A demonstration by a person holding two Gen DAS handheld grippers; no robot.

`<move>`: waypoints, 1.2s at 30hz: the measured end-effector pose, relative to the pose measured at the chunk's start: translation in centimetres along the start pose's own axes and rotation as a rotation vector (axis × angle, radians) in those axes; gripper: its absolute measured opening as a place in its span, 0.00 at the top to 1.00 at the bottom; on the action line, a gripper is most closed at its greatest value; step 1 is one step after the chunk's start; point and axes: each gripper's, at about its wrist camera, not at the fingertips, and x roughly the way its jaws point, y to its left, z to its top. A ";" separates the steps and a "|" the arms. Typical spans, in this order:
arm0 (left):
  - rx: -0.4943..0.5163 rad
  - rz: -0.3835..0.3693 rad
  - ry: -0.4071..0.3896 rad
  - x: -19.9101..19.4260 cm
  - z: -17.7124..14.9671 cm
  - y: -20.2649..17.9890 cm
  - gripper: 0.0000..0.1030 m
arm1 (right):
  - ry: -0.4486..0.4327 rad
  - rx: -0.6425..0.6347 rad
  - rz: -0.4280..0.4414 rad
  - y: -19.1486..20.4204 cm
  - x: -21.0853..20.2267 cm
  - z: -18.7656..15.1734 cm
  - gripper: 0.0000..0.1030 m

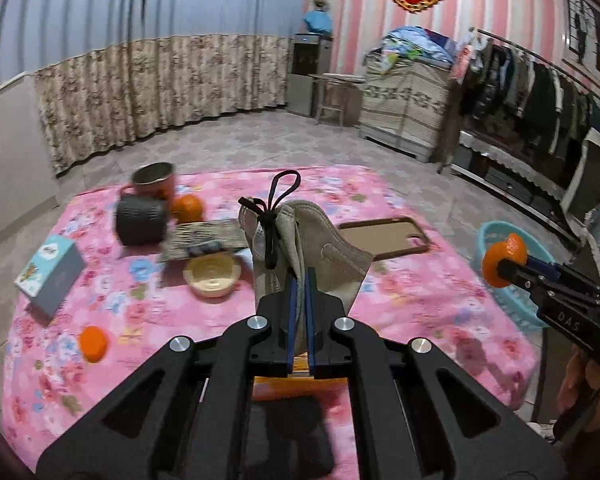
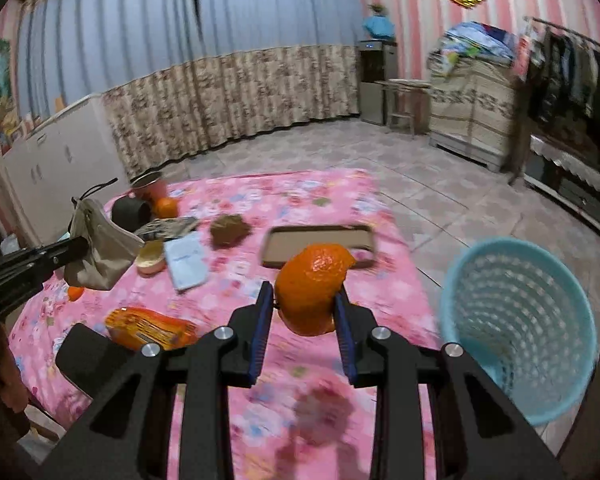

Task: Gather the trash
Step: 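Carry both items over the teal basket and open the left gripper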

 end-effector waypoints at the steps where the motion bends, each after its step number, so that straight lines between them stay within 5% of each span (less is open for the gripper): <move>1: 0.007 -0.009 0.000 0.1 0.0 -0.7 0.98 | -0.004 0.016 -0.016 -1.3 -0.5 -0.4 0.71; 10: 0.085 -0.120 0.013 2.5 0.2 -8.9 0.98 | -0.007 0.107 -0.148 -8.9 -2.1 -2.0 0.71; 23: 0.174 -0.284 0.046 8.3 0.1 -18.5 0.98 | -0.003 0.111 -0.345 -14.8 -2.4 -2.3 0.71; 36: 0.263 -0.388 0.078 12.7 0.6 -26.8 0.98 | 0.003 0.204 -0.398 -19.7 -1.5 -2.8 0.71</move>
